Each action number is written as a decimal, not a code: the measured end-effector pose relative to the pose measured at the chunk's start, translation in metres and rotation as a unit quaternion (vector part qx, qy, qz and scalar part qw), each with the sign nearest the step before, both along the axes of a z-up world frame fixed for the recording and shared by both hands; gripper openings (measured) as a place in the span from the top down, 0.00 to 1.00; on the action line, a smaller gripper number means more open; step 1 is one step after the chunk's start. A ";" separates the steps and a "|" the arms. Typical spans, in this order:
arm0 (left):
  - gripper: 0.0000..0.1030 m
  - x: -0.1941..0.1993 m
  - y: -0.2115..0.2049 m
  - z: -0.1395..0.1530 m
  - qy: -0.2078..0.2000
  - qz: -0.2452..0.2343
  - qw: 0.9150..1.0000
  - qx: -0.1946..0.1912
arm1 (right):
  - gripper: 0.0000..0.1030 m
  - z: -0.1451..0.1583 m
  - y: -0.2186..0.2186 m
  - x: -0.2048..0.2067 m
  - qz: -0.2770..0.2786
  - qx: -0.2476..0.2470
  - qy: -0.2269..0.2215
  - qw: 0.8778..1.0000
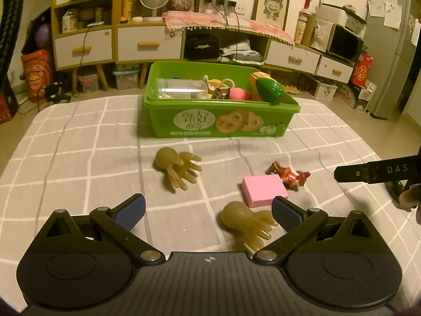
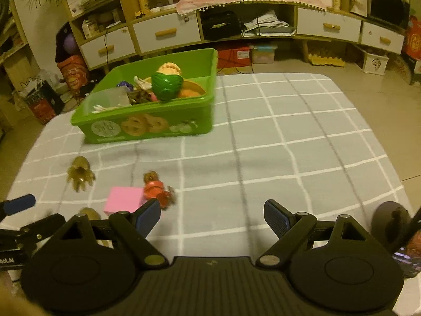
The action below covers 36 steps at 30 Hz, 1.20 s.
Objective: Organize rigid objects
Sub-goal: 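Withdraw both tools from the bin back toward the remaining toys, then reach the right tool to the red figure while the left tool reaches a tan octopus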
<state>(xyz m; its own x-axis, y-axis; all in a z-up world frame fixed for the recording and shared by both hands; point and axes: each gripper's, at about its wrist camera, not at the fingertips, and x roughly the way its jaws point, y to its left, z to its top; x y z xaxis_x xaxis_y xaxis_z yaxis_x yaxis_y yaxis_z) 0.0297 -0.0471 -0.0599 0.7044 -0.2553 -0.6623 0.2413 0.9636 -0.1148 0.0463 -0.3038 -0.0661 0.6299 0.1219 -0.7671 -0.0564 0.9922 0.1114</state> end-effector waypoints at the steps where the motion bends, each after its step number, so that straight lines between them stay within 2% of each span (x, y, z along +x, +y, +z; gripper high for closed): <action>1: 0.02 -0.001 -0.001 -0.001 0.000 -0.002 1.000 0.000 | 0.28 -0.001 -0.001 -0.001 0.001 -0.004 0.001 1.000; 5: 0.02 -0.005 -0.009 -0.006 -0.001 -0.010 1.000 0.004 | 0.28 -0.006 -0.002 -0.004 0.002 -0.018 0.011 1.000; 16: 0.06 -0.008 -0.032 -0.020 -0.023 -0.061 0.998 -0.004 | 0.28 -0.019 0.012 -0.002 0.027 -0.017 0.017 0.999; 22: 0.14 -0.001 -0.029 -0.027 -0.002 -0.048 0.999 -0.023 | 0.28 -0.028 0.018 0.005 0.038 0.004 0.016 0.999; 24: 0.18 0.000 -0.028 -0.027 -0.002 -0.045 0.999 -0.026 | 0.28 -0.029 0.019 0.007 0.039 0.016 0.016 0.999; 25: 0.24 0.000 -0.028 -0.027 -0.001 -0.046 0.999 -0.027 | 0.28 -0.030 0.020 0.008 0.040 0.017 0.016 0.999; 28: 0.35 0.000 -0.027 -0.028 0.004 -0.044 0.999 -0.027 | 0.28 -0.032 0.024 0.010 0.038 0.004 0.012 0.999; 32: 0.36 0.001 -0.024 -0.027 0.007 -0.032 0.999 -0.023 | 0.29 -0.037 0.031 0.012 0.044 -0.030 0.004 0.999; 36: 0.36 0.001 -0.019 -0.026 0.010 -0.023 0.999 -0.022 | 0.36 -0.045 0.040 0.017 0.061 -0.069 -0.005 0.996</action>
